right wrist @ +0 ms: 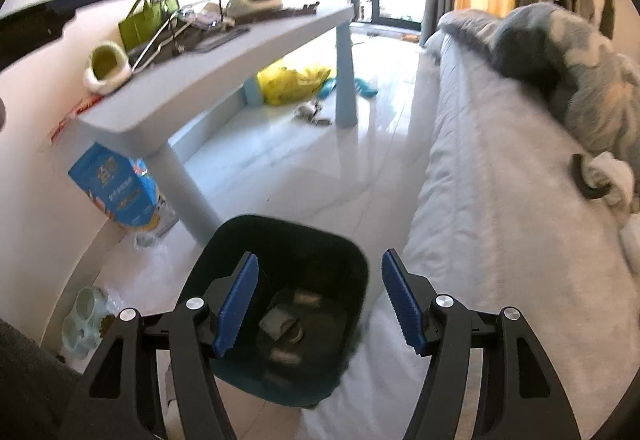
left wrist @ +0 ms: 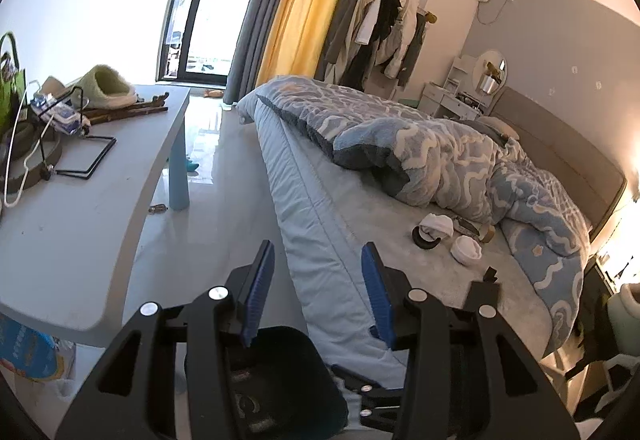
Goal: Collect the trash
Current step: 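Move both tools from the bin back over the bed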
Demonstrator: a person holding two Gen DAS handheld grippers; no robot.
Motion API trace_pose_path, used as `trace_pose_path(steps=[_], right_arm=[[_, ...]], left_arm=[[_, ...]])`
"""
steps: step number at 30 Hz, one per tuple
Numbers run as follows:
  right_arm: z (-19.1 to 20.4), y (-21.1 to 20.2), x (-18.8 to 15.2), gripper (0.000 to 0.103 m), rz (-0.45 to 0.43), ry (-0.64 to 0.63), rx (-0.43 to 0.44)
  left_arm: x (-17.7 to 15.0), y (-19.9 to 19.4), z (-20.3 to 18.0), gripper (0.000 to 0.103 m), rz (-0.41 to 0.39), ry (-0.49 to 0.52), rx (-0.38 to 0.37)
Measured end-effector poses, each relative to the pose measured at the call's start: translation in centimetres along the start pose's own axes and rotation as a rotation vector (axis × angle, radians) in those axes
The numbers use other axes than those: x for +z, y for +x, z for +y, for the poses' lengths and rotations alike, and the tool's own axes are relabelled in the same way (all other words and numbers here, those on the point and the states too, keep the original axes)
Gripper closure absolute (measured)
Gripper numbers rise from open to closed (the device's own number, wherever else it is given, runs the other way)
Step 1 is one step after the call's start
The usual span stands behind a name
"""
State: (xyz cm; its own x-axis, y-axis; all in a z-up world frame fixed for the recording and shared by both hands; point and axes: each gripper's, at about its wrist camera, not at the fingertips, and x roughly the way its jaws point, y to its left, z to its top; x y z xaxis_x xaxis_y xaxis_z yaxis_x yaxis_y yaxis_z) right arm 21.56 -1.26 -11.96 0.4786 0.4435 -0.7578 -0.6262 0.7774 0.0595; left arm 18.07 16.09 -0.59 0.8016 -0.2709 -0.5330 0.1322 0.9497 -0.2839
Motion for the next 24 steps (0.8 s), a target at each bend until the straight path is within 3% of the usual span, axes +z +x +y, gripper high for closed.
trace_pose_path(steps=[11,24], right_arm=[[-5.9,-4.6,-0.7,0.037,-0.079,0.098,-0.059],[-11.4,-7.9,-3.3,0.036,-0.103,0.179,-0.106]], left_arm=[[-0.7,2.7,-4.6,0.051,0.032,0.066,-0.014],[-1.4,5.8,-9.0,0.044,0.070,0.103,-0.063]])
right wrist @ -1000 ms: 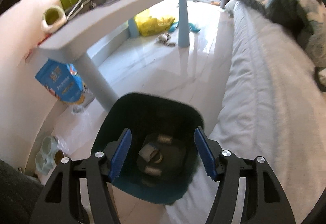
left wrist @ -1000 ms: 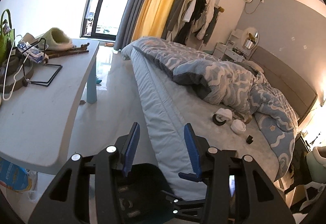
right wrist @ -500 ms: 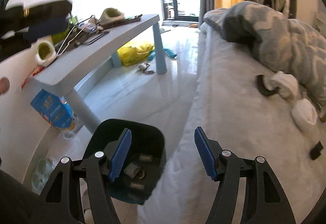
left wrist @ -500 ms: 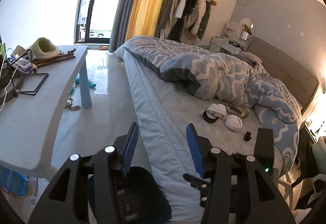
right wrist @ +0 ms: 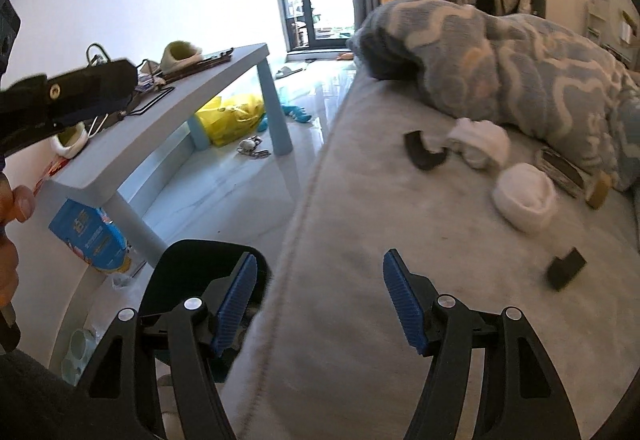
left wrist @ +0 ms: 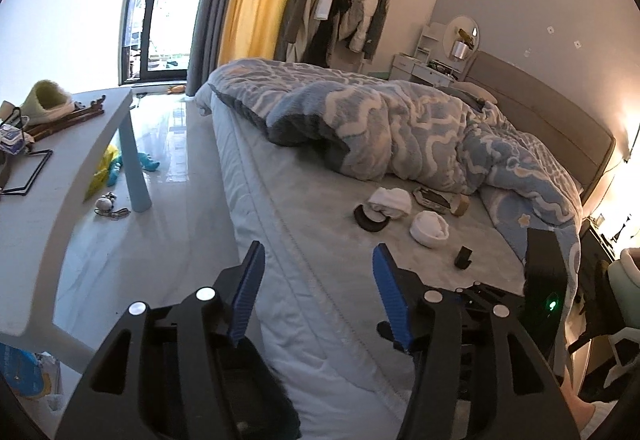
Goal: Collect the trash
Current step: 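Move both tools from the bin back over the bed, then lower the left tool onto the white sock ball and close on it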
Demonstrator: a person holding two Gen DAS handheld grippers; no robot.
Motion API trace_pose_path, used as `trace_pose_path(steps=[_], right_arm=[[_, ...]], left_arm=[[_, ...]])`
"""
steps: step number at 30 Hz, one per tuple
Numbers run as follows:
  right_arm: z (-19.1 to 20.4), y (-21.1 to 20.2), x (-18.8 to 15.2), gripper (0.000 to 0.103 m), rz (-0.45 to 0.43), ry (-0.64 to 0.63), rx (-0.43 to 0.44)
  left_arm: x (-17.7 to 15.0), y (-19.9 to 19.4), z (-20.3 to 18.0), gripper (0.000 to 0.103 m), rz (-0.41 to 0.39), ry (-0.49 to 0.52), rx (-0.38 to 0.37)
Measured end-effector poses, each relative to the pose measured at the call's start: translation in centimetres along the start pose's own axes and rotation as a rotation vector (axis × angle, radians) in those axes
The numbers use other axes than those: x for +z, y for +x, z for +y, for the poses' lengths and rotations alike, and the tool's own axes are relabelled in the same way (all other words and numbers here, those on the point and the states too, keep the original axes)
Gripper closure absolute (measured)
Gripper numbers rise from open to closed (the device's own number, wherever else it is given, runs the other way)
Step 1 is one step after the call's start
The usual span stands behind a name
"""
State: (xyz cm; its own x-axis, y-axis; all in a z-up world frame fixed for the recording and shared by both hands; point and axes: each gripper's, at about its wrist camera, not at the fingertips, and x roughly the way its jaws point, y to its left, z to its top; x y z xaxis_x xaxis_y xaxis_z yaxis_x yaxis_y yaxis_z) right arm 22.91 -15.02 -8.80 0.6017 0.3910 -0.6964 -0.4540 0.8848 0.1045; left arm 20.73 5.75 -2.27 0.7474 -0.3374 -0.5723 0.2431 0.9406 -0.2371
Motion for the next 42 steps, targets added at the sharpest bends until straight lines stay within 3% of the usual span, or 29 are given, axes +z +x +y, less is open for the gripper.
trace_pose_path(steps=[23,42], right_arm=[[-11.5,-3.4,-1.4,0.030,-0.032,0.120,-0.135],[-16.4,-1.5,-0.6,0.029,0.013,0.116,-0.116]], left_arm=[[0.4,5.5,-5.8,0.026,0.057,0.049,-0.054],[1.0,11.8,-8.7,0.023,0.104,0.085,-0.096]])
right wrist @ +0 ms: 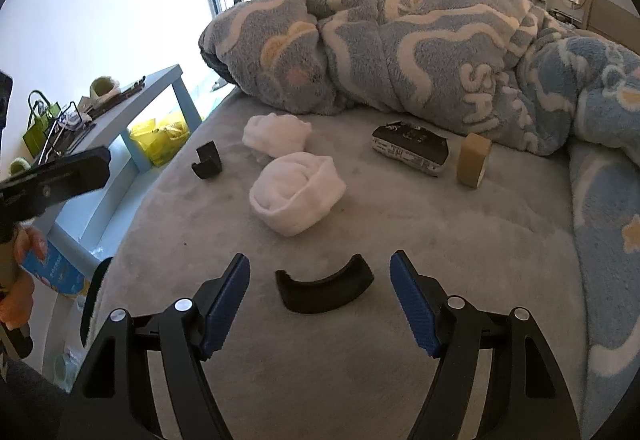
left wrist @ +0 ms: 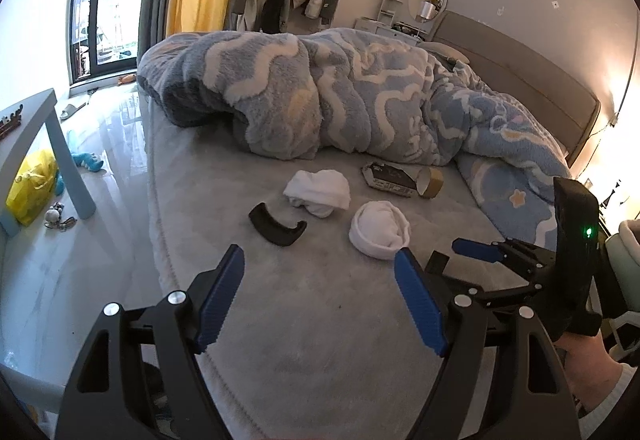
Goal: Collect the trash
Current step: 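Lower the left tool onto the white sock ball and close on it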
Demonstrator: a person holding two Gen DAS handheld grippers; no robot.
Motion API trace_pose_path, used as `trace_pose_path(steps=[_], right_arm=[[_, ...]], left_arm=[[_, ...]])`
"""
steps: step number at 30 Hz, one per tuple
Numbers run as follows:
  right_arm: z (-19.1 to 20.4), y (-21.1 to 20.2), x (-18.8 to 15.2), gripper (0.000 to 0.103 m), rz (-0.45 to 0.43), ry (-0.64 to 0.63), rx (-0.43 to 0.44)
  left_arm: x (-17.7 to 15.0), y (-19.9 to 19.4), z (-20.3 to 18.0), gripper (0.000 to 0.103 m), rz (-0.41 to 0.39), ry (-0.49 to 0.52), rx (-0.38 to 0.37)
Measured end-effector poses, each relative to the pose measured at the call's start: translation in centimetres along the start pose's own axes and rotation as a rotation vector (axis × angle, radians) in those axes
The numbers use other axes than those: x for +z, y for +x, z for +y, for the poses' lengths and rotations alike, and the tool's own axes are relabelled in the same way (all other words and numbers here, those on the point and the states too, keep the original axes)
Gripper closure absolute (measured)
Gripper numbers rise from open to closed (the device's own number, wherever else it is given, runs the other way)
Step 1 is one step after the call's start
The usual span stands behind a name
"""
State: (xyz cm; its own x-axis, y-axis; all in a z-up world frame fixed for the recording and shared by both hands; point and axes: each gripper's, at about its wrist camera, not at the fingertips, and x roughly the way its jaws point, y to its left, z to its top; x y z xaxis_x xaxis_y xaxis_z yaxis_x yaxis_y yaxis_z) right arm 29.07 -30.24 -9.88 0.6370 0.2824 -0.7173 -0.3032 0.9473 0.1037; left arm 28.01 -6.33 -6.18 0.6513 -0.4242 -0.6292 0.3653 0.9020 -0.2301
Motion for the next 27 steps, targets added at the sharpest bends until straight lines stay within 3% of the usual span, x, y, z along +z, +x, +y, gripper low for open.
trace_pose_path(steps=[7,12,18,27], right_arm=[[-1.2,1.2,0.2,0.030,0.040,0.015,0.063],[-1.3,2.1,0.2,0.046,0.078,-0.005,0.104],[-2.1,2.0,0.7,0.053,0.066,-0.005,0.101],[-4.2,1.5,1.4,0.055,0.030,0.023,0.069]], left_arm=[[0.7,1.6,-0.5,0.023,-0.003,-0.009,-0.028],[1.0,2.6,-1.1,0.023,-0.013,-0.003,-0.067],[1.4,3.7,-1.9,0.022,-0.021,0.004,-0.109],[1.4,5.6,-2.6,0.022,0.005,0.013,-0.120]])
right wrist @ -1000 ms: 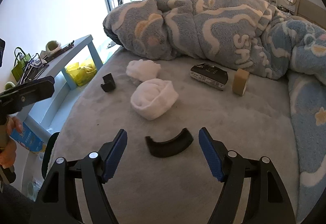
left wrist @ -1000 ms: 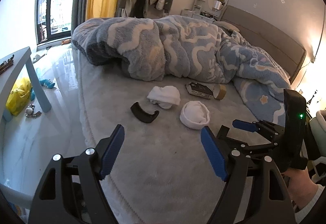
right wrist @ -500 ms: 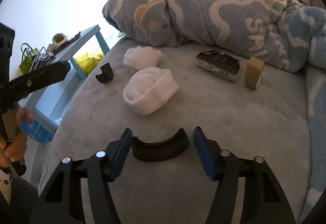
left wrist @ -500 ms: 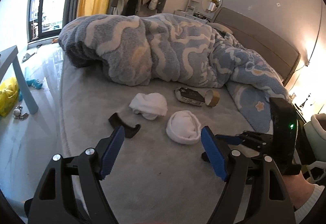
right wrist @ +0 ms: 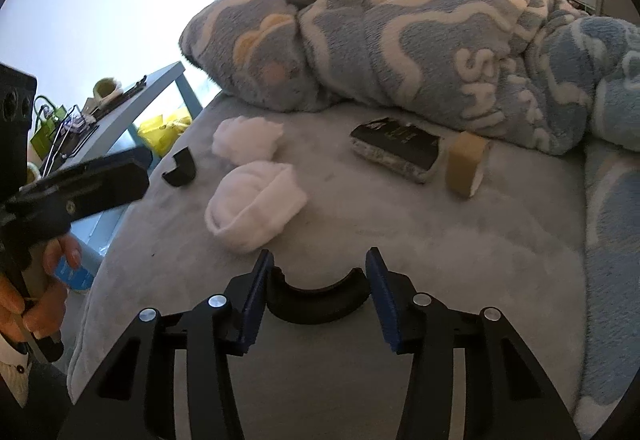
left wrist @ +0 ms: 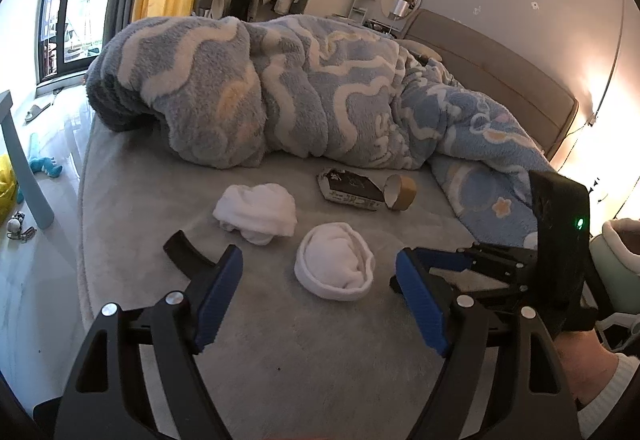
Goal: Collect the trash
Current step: 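Lower the left tool onto the white sock ball and close on it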
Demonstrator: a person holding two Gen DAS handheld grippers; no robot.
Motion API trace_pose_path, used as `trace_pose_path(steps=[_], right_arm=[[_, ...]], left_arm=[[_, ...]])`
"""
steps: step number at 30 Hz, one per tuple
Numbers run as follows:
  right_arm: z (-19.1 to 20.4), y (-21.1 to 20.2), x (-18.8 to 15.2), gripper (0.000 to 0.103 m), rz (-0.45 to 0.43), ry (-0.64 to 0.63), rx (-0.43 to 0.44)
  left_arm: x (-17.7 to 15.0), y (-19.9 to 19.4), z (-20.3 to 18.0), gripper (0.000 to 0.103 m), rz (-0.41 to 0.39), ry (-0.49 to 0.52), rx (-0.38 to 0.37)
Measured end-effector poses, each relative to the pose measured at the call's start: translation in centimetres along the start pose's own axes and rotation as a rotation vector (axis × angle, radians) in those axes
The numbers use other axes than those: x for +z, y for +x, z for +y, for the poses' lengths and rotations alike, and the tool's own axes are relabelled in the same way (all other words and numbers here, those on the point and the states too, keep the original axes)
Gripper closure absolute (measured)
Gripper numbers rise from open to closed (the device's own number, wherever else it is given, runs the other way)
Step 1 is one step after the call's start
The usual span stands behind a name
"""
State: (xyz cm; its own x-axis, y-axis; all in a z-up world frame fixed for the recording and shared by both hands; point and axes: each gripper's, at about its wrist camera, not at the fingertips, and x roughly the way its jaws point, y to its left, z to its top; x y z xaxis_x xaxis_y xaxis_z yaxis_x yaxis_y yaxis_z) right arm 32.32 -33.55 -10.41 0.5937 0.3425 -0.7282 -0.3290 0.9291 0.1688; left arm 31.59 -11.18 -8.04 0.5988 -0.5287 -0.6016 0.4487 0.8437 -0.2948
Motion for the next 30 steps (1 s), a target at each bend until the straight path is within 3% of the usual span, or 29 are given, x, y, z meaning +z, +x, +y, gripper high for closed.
trace_pose_path(steps=[8,20,30], right_arm=[[-1.7,-0.9,1.0,0.055,-0.045,0.029,-0.037],[-3.2,-0.9,2.3,0.055,-0.053,0.031,-0.040],[-3.5,-0.9,2.9,0.055,-0.055,0.031,-0.032]], left_arm=[[-0.1,2.4,-0.4,0.022,0.033,0.000,-0.005],[-0.5,6.2,-1.2,0.023,0.121,0.026,0.046],[-0.4,7.6,-1.3,0.046,0.163,0.019,0.031]])
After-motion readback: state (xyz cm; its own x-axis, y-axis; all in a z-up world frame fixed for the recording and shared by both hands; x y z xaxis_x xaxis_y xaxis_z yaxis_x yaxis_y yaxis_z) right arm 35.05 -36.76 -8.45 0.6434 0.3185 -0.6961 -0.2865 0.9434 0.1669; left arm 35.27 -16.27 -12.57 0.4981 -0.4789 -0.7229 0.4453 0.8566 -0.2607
